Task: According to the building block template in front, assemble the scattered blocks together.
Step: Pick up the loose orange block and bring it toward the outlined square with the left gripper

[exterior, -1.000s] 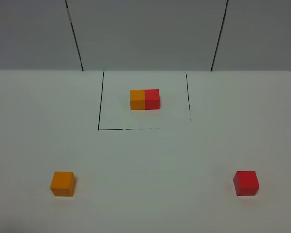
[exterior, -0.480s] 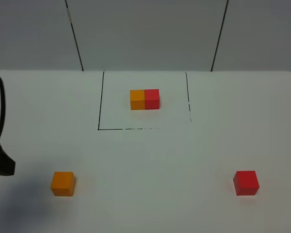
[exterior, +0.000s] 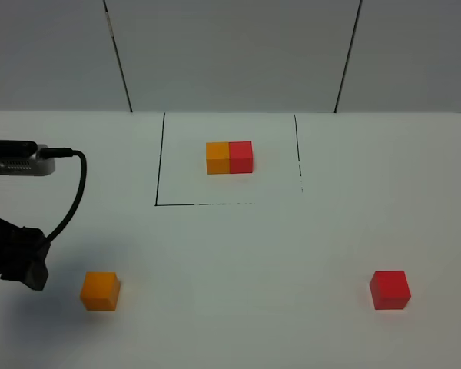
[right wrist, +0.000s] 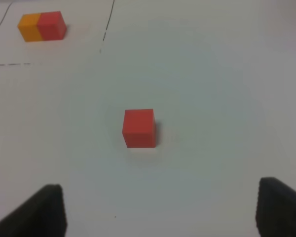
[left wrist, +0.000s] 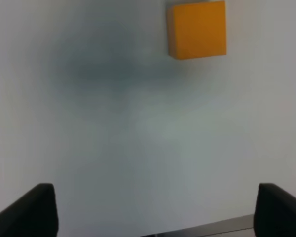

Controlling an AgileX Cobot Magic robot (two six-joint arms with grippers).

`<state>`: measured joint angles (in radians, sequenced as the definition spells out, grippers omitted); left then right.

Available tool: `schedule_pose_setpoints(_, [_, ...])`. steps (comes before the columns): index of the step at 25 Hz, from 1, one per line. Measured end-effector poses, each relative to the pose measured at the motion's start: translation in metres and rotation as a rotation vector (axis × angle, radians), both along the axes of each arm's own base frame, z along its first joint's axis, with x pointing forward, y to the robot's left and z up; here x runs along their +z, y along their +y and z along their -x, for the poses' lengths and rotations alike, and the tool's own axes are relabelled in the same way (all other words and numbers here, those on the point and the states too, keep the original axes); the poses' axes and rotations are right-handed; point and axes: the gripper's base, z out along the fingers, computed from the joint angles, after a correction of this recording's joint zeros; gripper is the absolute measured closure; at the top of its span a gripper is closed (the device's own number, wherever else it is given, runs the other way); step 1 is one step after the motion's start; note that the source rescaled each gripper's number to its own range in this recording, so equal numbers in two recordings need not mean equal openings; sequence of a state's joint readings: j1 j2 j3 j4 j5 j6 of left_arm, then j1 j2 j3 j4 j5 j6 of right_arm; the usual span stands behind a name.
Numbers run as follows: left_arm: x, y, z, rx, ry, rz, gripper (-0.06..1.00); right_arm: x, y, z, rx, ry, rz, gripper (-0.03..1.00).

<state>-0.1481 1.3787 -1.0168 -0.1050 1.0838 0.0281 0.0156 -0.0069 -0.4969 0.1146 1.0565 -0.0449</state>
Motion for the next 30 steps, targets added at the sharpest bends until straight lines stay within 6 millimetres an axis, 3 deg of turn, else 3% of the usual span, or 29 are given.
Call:
schedule_pose_setpoints(14, [-0.046,-0.008,-0.031,0.083,0.100,0.021,0.25,0.000,0.000,0.000,0.000,0.000,0.000,0.39])
schedule_pose_setpoints(21, [-0.052,-0.012,-0.041,0.079,0.038,0.061,0.21,0.000,0.000,0.000,0.000,0.000,0.000,0.39])
schedule_pose_setpoints(30, [-0.083,-0.042,-0.044,0.033,0.111,-0.042,0.16,0.000,0.000,0.000,0.000,0.000,0.000,0.39])
